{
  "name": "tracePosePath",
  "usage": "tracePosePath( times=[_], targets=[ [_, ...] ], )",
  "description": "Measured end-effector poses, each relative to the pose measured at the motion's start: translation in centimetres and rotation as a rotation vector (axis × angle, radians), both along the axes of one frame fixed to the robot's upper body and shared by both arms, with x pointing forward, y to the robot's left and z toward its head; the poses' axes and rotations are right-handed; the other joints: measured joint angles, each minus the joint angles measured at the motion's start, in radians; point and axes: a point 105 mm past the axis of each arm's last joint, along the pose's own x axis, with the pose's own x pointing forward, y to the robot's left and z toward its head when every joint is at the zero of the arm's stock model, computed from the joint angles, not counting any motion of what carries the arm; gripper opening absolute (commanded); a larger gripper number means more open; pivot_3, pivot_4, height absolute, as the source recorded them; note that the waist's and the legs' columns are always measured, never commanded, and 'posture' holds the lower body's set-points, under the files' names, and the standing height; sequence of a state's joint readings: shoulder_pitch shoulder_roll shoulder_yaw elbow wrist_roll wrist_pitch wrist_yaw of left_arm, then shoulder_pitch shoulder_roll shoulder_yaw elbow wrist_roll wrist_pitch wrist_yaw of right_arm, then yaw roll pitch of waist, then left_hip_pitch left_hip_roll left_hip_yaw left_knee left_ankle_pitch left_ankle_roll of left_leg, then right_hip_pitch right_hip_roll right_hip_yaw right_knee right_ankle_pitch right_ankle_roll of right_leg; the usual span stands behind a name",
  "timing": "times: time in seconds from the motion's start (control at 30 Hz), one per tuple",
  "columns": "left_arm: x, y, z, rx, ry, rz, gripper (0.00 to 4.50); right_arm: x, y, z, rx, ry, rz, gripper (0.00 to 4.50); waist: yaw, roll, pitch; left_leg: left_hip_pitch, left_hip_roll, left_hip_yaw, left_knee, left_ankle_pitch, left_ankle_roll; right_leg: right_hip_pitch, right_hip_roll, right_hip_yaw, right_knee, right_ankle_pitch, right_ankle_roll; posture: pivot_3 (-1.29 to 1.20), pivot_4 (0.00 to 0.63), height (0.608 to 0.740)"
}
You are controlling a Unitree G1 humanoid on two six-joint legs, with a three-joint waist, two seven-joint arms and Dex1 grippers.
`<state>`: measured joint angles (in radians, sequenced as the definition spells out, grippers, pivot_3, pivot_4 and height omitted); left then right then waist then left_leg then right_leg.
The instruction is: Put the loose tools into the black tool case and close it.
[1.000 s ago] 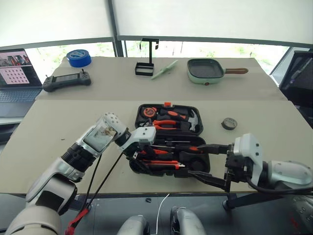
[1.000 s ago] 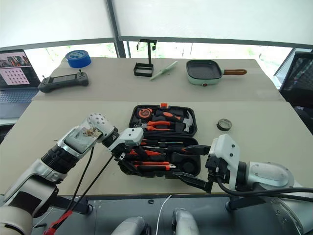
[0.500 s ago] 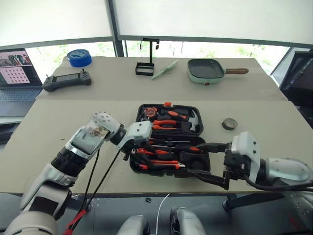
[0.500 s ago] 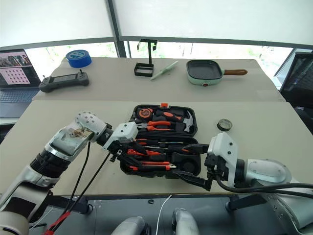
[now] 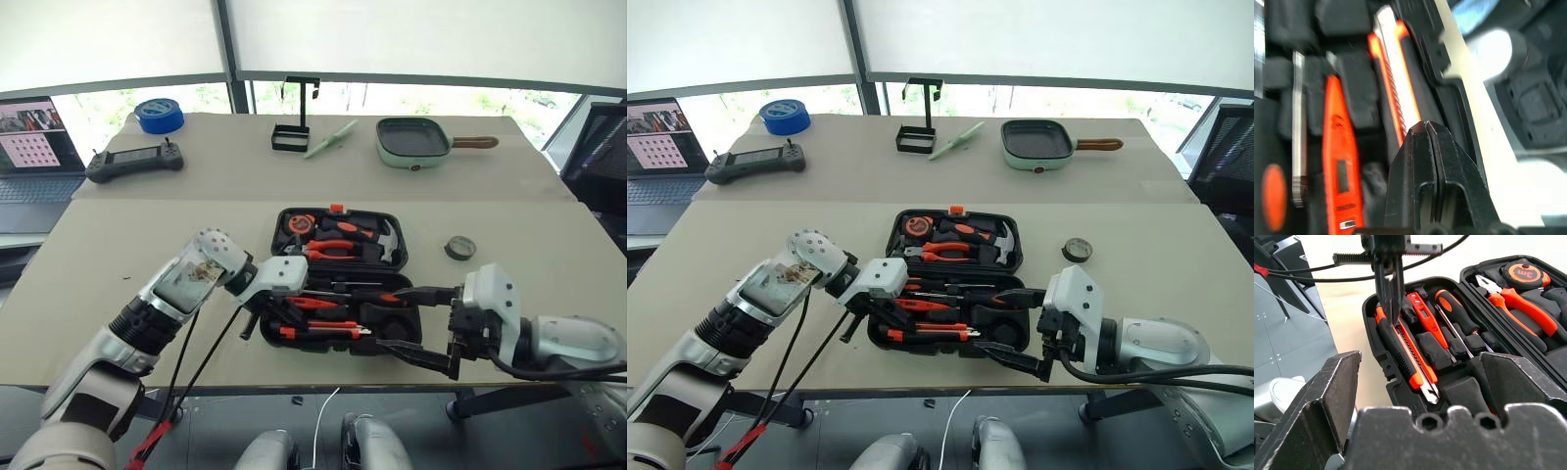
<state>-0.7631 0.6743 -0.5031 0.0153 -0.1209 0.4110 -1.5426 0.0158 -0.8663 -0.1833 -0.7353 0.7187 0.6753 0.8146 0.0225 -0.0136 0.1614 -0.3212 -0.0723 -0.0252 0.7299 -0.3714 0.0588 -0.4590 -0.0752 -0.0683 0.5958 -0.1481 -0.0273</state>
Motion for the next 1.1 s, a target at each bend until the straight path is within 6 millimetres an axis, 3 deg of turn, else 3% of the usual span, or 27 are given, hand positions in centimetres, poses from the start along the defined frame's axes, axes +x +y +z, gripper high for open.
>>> tracePosePath(
  times=[0.27, 0.5, 0.6, 0.7, 0.83, 0.93, 1.03, 1.1],
  targets=[
    [0.0, -0.5, -1.4, 0.056, -0.142, -0.161, 0.07, 0.2, -0.1, -0.1, 0.001, -0.004, -0.019, 4.5, 0.006, 0.003, -0.006, 0.003, 0.0, 0.0, 0.0, 0.0, 0.0, 0.004, -0.001, 0.0, 0.0, 0.0, 0.0, 0.0, 0.15, 0.74],
    [0.8, -1.0, -1.2, -0.013, -0.091, -0.065, 0.07, 0.3, -1.0, -0.9, -0.017, 0.015, -0.069, 4.5, 0.025, 0.007, -0.01, 0.002, 0.0, 0.0, 0.002, -0.002, 0.006, 0.005, 0.0, 0.001, 0.0, 0.001, 0.003, 0.0, 0.15, 0.74],
    [1.1, -0.6, 0.0, -0.113, -0.01, 0.036, 0.76, 0.3, -2.5, -1.8, -0.043, 0.04, -0.148, 4.5, 0.018, 0.006, -0.009, -0.001, 0.0, 0.001, 0.003, -0.002, 0.006, 0.001, 0.0, 0.001, 0.001, 0.001, 0.003, 0.0, 0.15, 0.74],
    [1.2, 0.2, 4.0, -0.299, 0.041, 0.116, 1.93, 0.5, -5.2, -2.3, -0.061, 0.06, -0.271, 4.5, 0.012, 0.006, -0.009, -0.001, 0.0, 0.001, 0.003, -0.002, 0.006, 0.0, 0.001, 0.001, 0.0, 0.001, 0.004, 0.0, 0.15, 0.74],
    [1.4, 1.9, 8.0, -0.463, 0.02, 0.204, 3.29, 1.1, -8.2, -1.1, -0.082, 0.033, -0.386, 4.5, 0.0, 0.006, -0.009, 0.001, -0.001, 0.002, 0.002, -0.002, 0.005, 0.001, 0.0, 0.001, -0.001, 0.001, 0.004, 0.0, 0.15, 0.74],
    [1.2, 2.5, 9.1, -0.526, 0.005, 0.233, 4.42, 2.4, -9.8, 0.0, -0.103, 0.009, -0.424, 4.5, -0.007, 0.006, -0.009, 0.003, -0.001, 0.002, 0.002, -0.002, 0.004, 0.002, 0.0, 0.002, -0.001, 0.001, 0.004, 0.0, 0.15, 0.74],
    [0.7, 2.2, 9.6, -0.583, 0.011, 0.244, 4.42, 6.3, -11.9, 1.5, -0.154, -0.038, -0.485, 4.5, -0.016, 0.006, -0.008, 0.004, -0.001, 0.004, 0.001, -0.001, 0.004, 0.003, 0.0, 0.004, 0.0, 0.001, 0.004, 0.0, 0.15, 0.74],
    [0.2, 1.8, 9.8, -0.607, 0.023, 0.231, 4.42, 8.4, -12.5, 1.3, -0.195, -0.052, -0.507, 4.5, -0.016, 0.005, -0.008, 0.004, -0.001, 0.004, 0.0, -0.001, 0.003, 0.002, 0.0, 0.004, 0.0, 0.001, 0.003, 0.0, 0.15, 0.74]
  ],
)
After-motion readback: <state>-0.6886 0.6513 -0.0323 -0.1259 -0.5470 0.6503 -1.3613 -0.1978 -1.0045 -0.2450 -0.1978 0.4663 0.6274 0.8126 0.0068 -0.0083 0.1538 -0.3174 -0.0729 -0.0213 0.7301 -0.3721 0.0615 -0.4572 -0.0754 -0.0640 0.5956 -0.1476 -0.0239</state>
